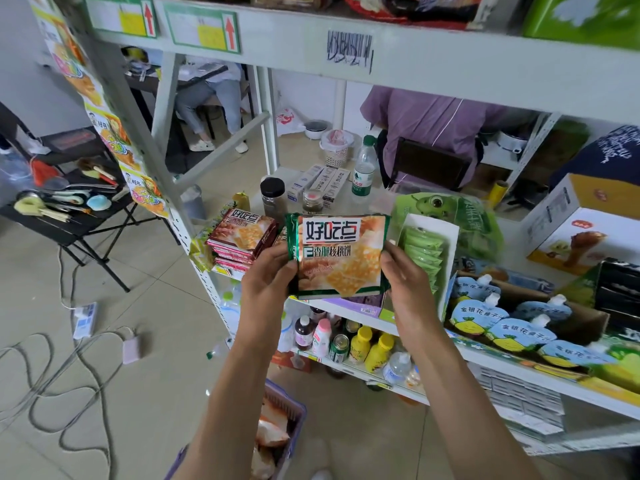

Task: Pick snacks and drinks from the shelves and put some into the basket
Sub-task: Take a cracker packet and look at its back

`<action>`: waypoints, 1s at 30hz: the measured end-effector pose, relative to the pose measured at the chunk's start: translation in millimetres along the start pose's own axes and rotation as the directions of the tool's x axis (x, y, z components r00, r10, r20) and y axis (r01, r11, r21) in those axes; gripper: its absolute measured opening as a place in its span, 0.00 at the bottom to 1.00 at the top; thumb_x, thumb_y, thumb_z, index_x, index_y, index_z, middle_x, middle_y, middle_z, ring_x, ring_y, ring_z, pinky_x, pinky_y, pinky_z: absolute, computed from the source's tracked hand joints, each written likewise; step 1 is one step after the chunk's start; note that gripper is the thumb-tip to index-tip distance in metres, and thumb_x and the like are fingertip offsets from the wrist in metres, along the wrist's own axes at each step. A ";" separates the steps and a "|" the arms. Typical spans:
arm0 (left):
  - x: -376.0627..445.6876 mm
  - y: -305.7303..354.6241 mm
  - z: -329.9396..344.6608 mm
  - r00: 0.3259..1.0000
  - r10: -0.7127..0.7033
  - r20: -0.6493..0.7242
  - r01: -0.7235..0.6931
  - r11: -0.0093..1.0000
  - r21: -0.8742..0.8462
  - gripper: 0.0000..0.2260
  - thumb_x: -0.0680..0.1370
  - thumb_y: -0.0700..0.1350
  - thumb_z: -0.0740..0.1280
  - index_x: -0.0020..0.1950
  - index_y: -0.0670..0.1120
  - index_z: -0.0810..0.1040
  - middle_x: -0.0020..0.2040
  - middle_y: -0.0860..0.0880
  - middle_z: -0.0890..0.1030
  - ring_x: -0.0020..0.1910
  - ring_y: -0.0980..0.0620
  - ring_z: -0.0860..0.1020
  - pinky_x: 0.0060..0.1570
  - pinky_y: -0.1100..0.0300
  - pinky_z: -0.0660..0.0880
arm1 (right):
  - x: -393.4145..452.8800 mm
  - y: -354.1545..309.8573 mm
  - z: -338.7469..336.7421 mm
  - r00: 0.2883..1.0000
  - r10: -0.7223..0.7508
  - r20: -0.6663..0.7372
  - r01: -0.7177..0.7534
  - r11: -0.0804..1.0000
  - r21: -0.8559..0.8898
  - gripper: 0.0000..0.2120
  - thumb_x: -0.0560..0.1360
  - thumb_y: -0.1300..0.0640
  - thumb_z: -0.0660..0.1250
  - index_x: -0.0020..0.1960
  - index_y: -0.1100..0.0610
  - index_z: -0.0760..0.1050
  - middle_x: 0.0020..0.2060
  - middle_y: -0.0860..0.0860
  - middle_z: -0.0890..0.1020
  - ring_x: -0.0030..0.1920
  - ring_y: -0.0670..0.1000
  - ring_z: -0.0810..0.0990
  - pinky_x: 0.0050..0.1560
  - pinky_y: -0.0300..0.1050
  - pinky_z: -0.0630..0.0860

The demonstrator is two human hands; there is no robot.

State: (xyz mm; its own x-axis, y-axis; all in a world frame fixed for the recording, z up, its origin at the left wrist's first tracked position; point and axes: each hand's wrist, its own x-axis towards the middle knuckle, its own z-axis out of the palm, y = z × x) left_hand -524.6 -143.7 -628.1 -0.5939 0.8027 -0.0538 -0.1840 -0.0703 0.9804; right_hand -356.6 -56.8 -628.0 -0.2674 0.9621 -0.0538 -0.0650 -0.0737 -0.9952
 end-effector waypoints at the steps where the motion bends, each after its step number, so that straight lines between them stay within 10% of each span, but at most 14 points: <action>1: -2.3 0.1 -0.2 1.000 -0.006 -0.017 0.006 1.000 -0.005 0.10 0.80 0.31 0.61 0.58 0.40 0.78 0.49 0.48 0.85 0.47 0.51 0.81 0.56 0.43 0.77 | -2.4 -1.2 -2.8 1.000 0.006 -0.002 -0.006 1.000 0.006 0.10 0.81 0.54 0.63 0.57 0.40 0.76 0.45 0.27 0.77 0.46 0.24 0.75 0.47 0.28 0.68; 18: -28.5 5.8 13.5 0.999 -0.002 -0.039 0.003 1.000 0.011 0.11 0.81 0.32 0.61 0.57 0.42 0.79 0.52 0.45 0.85 0.55 0.42 0.82 0.60 0.37 0.75 | -21.5 -16.5 -26.7 0.997 -0.082 0.003 0.082 0.996 -0.015 0.07 0.78 0.50 0.67 0.51 0.39 0.79 0.51 0.36 0.84 0.57 0.39 0.80 0.59 0.40 0.72; 23: -35.4 9.7 16.6 0.999 0.023 -0.022 -0.023 1.000 0.012 0.15 0.81 0.34 0.62 0.63 0.49 0.75 0.53 0.50 0.85 0.51 0.49 0.83 0.50 0.47 0.80 | -22.3 -24.0 -38.9 0.996 -0.091 0.015 0.090 0.995 0.036 0.15 0.79 0.48 0.64 0.65 0.43 0.76 0.53 0.39 0.84 0.56 0.42 0.82 0.55 0.42 0.76; 30: -42.0 18.0 18.2 1.000 -0.001 0.015 0.001 1.000 0.016 0.13 0.82 0.35 0.59 0.57 0.47 0.81 0.60 0.44 0.81 0.53 0.45 0.83 0.53 0.49 0.81 | -23.3 -36.4 -47.7 0.990 -0.075 0.121 0.062 0.992 0.110 0.20 0.78 0.74 0.57 0.63 0.60 0.77 0.56 0.50 0.84 0.52 0.49 0.84 0.49 0.43 0.81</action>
State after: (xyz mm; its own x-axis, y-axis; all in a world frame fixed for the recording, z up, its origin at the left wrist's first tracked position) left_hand -488.7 -168.0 -604.7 -0.5816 0.8118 -0.0521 -0.1722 -0.0602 0.9832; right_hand -302.1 -64.0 -594.4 -0.3763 0.9260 0.0313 -0.1870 -0.0429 -0.9814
